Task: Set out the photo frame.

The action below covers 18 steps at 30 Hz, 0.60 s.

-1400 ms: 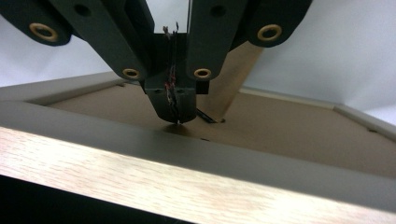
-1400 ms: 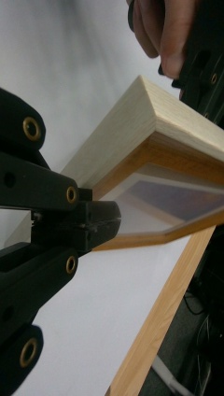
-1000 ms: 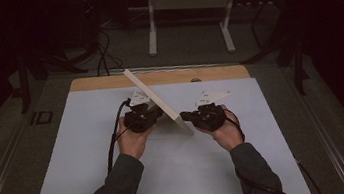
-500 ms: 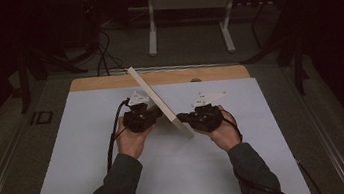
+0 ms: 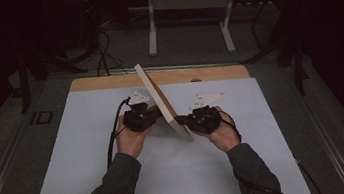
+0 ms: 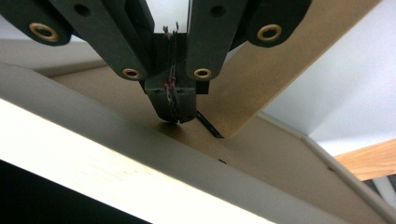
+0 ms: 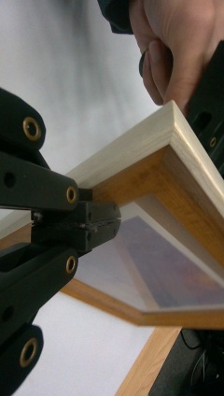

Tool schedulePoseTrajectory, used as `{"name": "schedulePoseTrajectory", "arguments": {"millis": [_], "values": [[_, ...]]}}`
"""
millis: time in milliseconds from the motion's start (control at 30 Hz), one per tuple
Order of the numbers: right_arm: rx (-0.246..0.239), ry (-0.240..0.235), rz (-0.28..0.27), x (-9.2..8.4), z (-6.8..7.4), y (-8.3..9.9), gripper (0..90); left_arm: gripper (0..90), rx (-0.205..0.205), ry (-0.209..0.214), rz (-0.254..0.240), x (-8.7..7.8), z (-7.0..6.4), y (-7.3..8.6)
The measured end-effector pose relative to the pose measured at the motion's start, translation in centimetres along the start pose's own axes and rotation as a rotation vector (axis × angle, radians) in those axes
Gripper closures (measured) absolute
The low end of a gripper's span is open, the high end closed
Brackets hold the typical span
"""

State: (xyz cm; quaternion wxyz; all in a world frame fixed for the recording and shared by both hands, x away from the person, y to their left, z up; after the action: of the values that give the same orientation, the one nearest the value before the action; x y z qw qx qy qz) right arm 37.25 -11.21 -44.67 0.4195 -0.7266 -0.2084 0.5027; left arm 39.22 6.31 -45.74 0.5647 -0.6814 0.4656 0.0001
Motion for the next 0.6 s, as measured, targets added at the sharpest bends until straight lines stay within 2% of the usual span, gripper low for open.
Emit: {"name": "schedulePoseTrajectory", "arguments": {"millis": [200,300,600], "values": [[-0.016,-0.018,0.000,0.21,0.40,-0.21,89.8,90.0,0.001,0.010,0.003,0.01,0.06,-0.01],[-0.016,-0.023,-0.003,0.48,0.61,-0.41,89.8,90.0,-0.019,0.028,0.005,0.07,0.29,-0.09],[-0.024,-0.024,0.000,0.91,0.92,-0.72,89.8,90.0,-0.035,0.044,0.005,0.07,0.56,-0.10]]}}
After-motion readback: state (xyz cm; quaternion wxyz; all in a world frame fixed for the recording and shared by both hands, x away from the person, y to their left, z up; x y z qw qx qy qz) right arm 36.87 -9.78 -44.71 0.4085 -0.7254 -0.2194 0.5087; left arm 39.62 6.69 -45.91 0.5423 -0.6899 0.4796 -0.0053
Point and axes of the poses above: each handheld gripper's, and its own axes: x roughly forward along the jaws, y roughly out of its underside, z roughly to its left, the point moved 4 cm from there along x, roughly forward along the jaws, and after that the axes turned 12 degrees about -x, right-handed, at the moved point
